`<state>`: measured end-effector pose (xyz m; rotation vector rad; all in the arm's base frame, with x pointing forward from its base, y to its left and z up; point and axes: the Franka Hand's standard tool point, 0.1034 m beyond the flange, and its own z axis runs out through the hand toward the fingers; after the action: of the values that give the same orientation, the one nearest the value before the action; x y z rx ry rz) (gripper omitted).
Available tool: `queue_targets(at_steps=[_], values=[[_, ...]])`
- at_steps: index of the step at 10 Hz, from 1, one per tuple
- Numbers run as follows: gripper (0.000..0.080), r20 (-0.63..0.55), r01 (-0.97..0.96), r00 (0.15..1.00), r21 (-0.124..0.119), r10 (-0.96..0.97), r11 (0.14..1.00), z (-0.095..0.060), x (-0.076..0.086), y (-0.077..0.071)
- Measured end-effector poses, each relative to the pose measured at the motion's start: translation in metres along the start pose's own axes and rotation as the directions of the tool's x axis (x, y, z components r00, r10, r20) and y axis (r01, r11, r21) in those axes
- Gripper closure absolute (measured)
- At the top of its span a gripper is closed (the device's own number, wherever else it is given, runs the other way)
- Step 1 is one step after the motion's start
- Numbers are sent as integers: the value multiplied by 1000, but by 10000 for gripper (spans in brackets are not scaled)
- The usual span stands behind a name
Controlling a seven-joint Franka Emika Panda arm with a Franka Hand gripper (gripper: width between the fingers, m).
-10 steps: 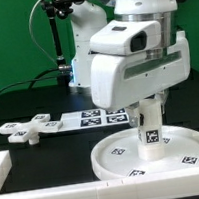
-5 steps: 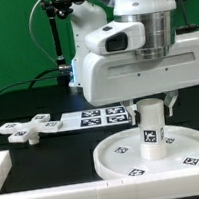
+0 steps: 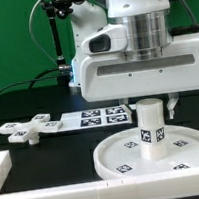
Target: Assemble round table
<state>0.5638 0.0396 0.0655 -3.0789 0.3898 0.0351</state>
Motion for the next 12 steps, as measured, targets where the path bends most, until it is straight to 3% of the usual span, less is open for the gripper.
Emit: queue_targets(at_steps=[2,4,5,6,8,9,12], values=[[390,4,-226,974,8,226,974,0,0,-1],[390,5,-241,970,8,241,970,0,0,-1],[220,5,-241,971,8,241,971,1,-1,-1],[167,5,-241,971,8,241,971,1,-1,-1],[153,9,-83,997,6,83,997,-6,-6,2],[153,12,33,999,13,-33,999,-12,-14,12],[151,7,74,997,18,-74,997,-29,-22,45]])
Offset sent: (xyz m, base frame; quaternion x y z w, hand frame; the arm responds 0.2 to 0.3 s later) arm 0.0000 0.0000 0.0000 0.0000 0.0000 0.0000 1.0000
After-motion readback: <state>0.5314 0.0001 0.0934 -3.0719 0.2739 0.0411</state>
